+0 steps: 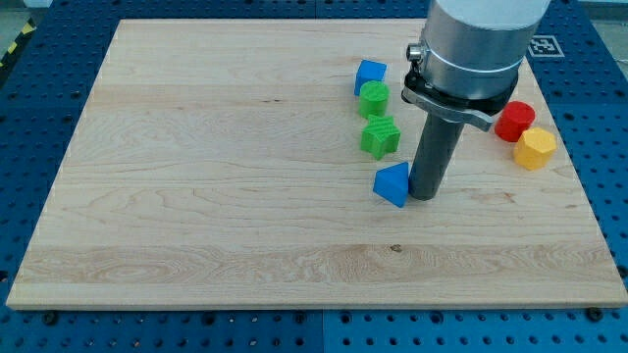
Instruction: Move the yellow hexagon to line of blocks
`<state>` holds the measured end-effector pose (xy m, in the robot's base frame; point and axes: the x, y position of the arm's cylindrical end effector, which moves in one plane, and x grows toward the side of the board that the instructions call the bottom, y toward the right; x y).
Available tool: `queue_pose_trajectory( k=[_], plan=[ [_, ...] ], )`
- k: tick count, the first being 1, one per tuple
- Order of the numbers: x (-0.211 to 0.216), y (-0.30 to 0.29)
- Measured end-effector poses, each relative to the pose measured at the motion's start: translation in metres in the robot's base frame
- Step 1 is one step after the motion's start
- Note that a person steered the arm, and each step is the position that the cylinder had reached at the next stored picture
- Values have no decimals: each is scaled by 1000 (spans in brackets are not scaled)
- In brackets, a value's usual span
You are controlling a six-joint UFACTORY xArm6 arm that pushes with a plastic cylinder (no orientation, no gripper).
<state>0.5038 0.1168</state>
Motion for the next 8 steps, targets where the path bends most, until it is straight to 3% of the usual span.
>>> queue_pose_trajectory(
  k=[3,8],
  plan=[
    [4,115],
    [-27,115]
  ],
)
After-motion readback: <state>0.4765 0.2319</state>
